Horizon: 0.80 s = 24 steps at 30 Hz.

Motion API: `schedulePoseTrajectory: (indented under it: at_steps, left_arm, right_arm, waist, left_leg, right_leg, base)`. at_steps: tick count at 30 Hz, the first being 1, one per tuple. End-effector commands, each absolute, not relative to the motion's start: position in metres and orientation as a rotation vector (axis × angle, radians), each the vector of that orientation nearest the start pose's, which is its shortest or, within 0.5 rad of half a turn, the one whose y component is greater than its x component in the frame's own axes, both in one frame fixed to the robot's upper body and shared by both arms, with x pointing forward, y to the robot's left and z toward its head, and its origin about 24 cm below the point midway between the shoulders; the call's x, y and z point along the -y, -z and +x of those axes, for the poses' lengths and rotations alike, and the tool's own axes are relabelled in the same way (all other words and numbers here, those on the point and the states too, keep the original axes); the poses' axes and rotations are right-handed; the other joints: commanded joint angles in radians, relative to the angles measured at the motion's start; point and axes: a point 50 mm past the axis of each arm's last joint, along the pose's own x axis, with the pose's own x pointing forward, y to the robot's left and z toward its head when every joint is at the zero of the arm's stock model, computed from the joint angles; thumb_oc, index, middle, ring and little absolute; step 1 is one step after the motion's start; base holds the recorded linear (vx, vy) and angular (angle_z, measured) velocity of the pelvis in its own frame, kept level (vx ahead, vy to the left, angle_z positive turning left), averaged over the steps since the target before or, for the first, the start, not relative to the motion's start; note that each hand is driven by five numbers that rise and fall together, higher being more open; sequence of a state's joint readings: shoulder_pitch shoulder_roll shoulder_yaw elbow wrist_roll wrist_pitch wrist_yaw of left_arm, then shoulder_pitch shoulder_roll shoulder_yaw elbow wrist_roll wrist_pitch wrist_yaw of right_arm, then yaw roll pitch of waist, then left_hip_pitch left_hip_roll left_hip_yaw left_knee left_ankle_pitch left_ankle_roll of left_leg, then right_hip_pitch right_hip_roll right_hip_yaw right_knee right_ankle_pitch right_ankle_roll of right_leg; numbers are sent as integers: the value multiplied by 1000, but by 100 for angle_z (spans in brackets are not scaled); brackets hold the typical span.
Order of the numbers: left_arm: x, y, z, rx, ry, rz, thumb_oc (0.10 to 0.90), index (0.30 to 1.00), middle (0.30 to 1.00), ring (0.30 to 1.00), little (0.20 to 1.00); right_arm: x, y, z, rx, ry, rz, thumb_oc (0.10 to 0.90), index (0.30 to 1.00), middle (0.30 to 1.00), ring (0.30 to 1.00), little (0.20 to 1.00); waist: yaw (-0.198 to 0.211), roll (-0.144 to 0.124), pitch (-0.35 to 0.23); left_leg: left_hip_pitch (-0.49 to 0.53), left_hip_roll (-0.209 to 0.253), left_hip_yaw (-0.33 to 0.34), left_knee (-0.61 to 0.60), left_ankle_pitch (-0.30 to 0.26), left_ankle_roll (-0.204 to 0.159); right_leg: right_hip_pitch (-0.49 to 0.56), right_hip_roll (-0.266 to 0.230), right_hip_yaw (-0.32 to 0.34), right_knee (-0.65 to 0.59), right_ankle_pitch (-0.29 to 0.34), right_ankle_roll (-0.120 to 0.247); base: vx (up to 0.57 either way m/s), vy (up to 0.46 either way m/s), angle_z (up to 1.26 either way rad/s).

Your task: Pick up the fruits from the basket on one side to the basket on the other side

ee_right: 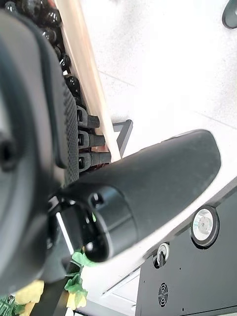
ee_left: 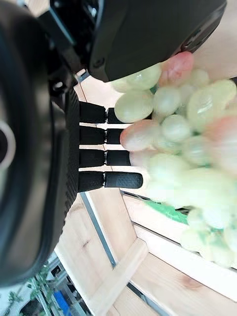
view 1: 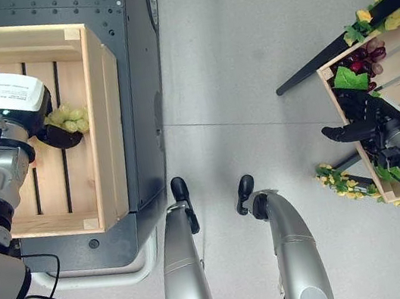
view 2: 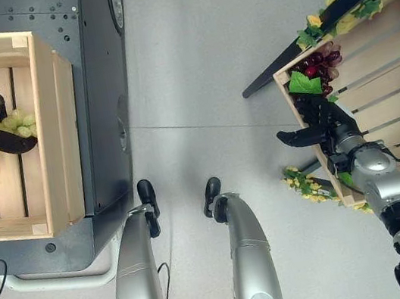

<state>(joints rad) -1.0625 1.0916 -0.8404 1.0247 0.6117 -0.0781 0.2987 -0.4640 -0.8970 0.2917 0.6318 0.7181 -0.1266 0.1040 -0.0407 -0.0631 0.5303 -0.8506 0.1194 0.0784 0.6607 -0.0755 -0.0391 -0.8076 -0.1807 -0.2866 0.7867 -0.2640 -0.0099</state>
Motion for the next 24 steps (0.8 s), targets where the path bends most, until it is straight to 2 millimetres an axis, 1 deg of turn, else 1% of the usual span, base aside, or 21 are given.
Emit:
schedulePoseTrajectory:
  at_steps: [1,8,11,12,13,14,19,23,24]
  left_arm:
    - [-386,-245,337,-69,-535,1928,400,300,300,300,300]
    - [-390,-240,333,-54,-567,1742,400,300,300,300,300]
    - [-393,-237,329,-37,-599,1604,400,300,300,300,300]
    - [-395,-236,327,-22,-617,1517,400,300,300,300,300]
    - [-395,-236,327,-19,-620,1497,400,300,300,300,300]
    - [-396,-238,326,2,-639,1413,400,300,300,300,300]
    - [-400,-226,318,67,-679,1042,400,300,300,300,300]
    - [-397,-206,314,135,-661,739,400,300,300,300,300]
    - [-394,-200,313,144,-648,681,400,300,300,300,300]
  right_arm:
    - [260,-144,334,178,-245,-146,800,900,900,900,900]
    - [255,-145,333,200,-245,-143,800,900,900,900,900]
    - [252,-145,333,205,-248,-132,800,900,900,900,900]
    - [250,-144,333,204,-254,-130,800,900,900,900,900]
    - [250,-144,332,203,-255,-129,800,900,900,900,900]
    - [248,-145,333,214,-256,-129,800,900,900,900,900]
    - [238,-135,329,201,-258,-121,800,900,900,900,900]
    - [232,-122,324,177,-255,-124,800,900,900,900,900]
    - [231,-119,322,171,-255,-123,800,900,900,900,900]
  waist:
    - [16,1,-10]
    - [23,10,-10]
    - [29,14,-10]
    - [32,16,-10]
    - [32,17,-10]
    - [33,18,-10]
    - [41,26,-10]
    - [43,33,-10]
    - [44,34,-19]
  left_leg:
    - [137,-62,117,-33,-147,43]
    - [201,-70,118,-34,-158,44]
    - [241,-77,113,-36,-164,46]
    - [260,-81,111,-41,-165,48]
    - [266,-82,111,-43,-165,48]
    - [263,-84,114,-50,-147,55]
    - [369,-100,101,-91,-145,53]
    - [486,-113,85,-146,-137,53]
    - [510,-116,79,-162,-135,53]
  right_leg:
    - [92,38,17,-103,53,34]
    - [152,39,25,-107,42,31]
    - [189,35,28,-107,35,31]
    - [205,33,28,-109,32,31]
    - [210,33,29,-110,31,31]
    - [208,30,24,-117,43,21]
    - [301,27,34,-146,36,27]
    - [414,29,43,-200,36,32]
    - [440,30,45,-217,37,33]
  base:
    - [0,0,0]
    - [0,0,0]
    - [0,0,0]
    - [0,0,0]
    - [-40,-31,3]
    - [-44,-30,6]
    - [-1,-21,8]
    - [8,-3,0]
    - [45,-14,1]
